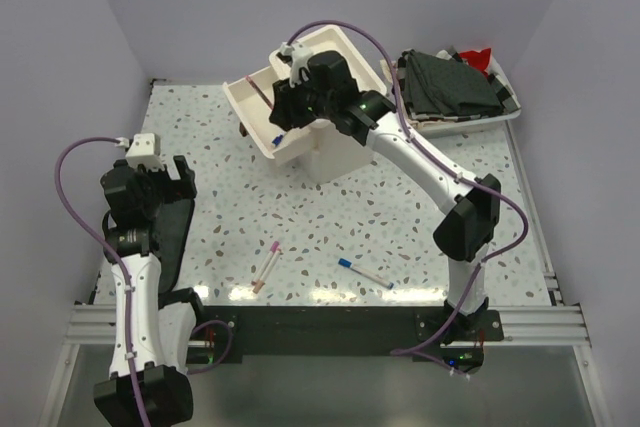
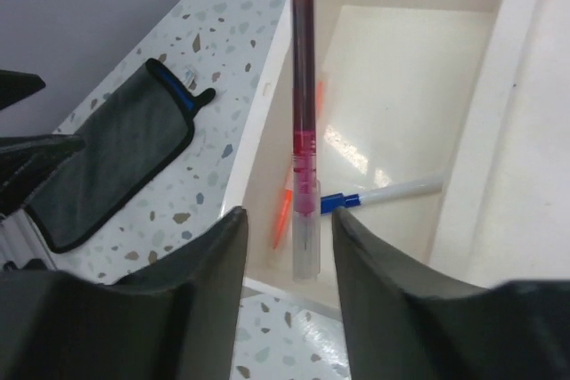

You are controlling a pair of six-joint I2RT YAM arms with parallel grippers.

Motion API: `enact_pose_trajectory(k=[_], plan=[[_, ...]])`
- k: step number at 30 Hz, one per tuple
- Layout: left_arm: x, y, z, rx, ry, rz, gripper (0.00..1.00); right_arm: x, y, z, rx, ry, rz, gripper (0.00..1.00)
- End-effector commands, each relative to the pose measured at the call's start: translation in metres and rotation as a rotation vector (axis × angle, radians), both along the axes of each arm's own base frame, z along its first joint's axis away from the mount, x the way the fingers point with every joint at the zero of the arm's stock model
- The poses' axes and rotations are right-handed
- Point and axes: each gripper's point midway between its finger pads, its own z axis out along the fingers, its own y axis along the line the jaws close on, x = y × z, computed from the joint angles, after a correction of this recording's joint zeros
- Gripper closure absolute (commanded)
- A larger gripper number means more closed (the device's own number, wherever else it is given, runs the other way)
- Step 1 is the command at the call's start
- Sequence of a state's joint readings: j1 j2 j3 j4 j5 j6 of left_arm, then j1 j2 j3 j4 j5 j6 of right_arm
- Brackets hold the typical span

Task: Sort the stationery into containers
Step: Place the pen in the drawer, then pick up the pen from the corner of the board.

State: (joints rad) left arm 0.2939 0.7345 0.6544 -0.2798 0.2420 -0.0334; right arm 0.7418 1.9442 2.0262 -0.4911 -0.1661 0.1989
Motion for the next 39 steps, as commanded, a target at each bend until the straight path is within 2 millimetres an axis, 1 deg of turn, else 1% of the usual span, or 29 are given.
enact_pose_trajectory(k=[1,2,4,5,6,7,8,9,11,12,13,14,15,16,17,18,19,20,21,23,25,26,28,29,32,38,39], plan=[[0.003,0.001,0.020,0.019,-0.049,-0.003,0.02,-0.006,0.008,0.040,0.089,-0.056,0.020,0.29],[0.004,0.000,0.020,0.017,-0.049,-0.005,0.02,-0.009,0.006,0.048,0.098,-0.070,0.033,0.24],[0.004,0.001,0.021,0.020,-0.052,-0.004,0.02,-0.016,0.002,0.055,0.081,-0.101,0.067,0.24],[0.004,0.001,0.021,0.020,-0.052,-0.003,0.02,-0.030,-0.002,0.071,0.095,-0.131,0.119,0.25],[0.005,0.001,0.020,0.019,-0.051,-0.003,0.01,-0.039,-0.008,0.058,0.034,-0.151,0.178,0.27],[0.005,0.001,0.020,0.019,-0.049,-0.004,0.02,-0.054,-0.012,0.056,0.009,-0.165,0.244,0.30],[0.005,0.001,0.020,0.018,-0.051,-0.004,0.02,-0.072,-0.016,0.048,-0.035,-0.191,0.331,0.33],[0.005,0.001,0.017,0.015,-0.046,-0.003,0.02,-0.092,-0.036,0.026,-0.132,-0.235,0.398,0.34],[0.005,0.001,0.015,0.008,-0.048,-0.001,0.02,-0.115,-0.064,-0.016,-0.275,-0.226,0.451,0.37],[0.005,0.000,0.013,0.006,-0.046,-0.004,0.02,-0.137,-0.093,-0.049,-0.373,-0.220,0.505,0.38],[0.005,0.000,0.013,0.002,-0.047,-0.004,0.02,-0.145,-0.108,-0.067,-0.428,-0.213,0.522,0.38],[0.005,0.000,0.012,0.002,-0.046,-0.002,0.01,-0.159,-0.129,-0.104,-0.507,-0.163,0.545,0.38],[0.005,0.000,0.010,0.000,-0.042,-0.003,0.01,-0.164,-0.145,-0.110,-0.567,-0.189,0.556,0.38],[0.005,0.000,0.009,0.000,-0.041,-0.002,0.01,-0.169,-0.156,-0.123,-0.608,-0.174,0.563,0.38],[0.005,0.000,0.009,0.001,-0.040,-0.002,0.02,-0.179,-0.167,-0.143,-0.653,-0.137,0.588,0.40],[0.005,0.000,0.008,0.003,-0.037,-0.005,0.02,-0.184,-0.177,-0.152,-0.697,-0.118,0.606,0.41],[0.005,0.000,0.006,0.001,-0.031,-0.003,0.02,-0.186,-0.182,-0.163,-0.729,-0.095,0.608,0.41],[0.005,0.000,0.006,0.003,-0.031,-0.004,0.01,-0.196,-0.185,-0.177,-0.775,-0.071,0.637,0.42],[0.005,0.001,0.006,0.005,-0.031,-0.002,0.01,-0.196,-0.192,-0.186,-0.839,-0.057,0.629,0.43],[0.006,0.002,0.005,0.007,-0.029,0.004,0.02,-0.203,-0.194,-0.207,-0.901,0.005,0.622,0.43],[0.006,0.002,0.004,0.007,-0.030,0.003,0.02,-0.205,-0.192,-0.216,-0.904,0.049,0.617,0.43],[0.007,0.002,0.005,0.007,-0.032,0.003,0.01,-0.209,-0.192,-0.225,-0.916,0.078,0.632,0.43],[0.007,0.002,0.005,0.008,-0.029,0.002,0.02,-0.212,-0.189,-0.231,-0.909,0.096,0.636,0.43],[0.007,0.002,0.006,0.008,-0.030,0.002,0.02,-0.217,-0.187,-0.237,-0.915,0.109,0.652,0.43],[0.007,0.003,0.008,0.014,-0.034,0.006,0.01,-0.226,-0.180,-0.245,-0.922,0.123,0.683,0.43],[0.003,0.005,0.003,0.025,-0.014,0.014,0.02,-0.235,-0.166,-0.258,-0.915,0.167,0.708,0.42],[0.003,0.006,0.003,0.028,-0.012,0.016,0.02,-0.236,-0.165,-0.263,-0.921,0.180,0.711,0.42]])
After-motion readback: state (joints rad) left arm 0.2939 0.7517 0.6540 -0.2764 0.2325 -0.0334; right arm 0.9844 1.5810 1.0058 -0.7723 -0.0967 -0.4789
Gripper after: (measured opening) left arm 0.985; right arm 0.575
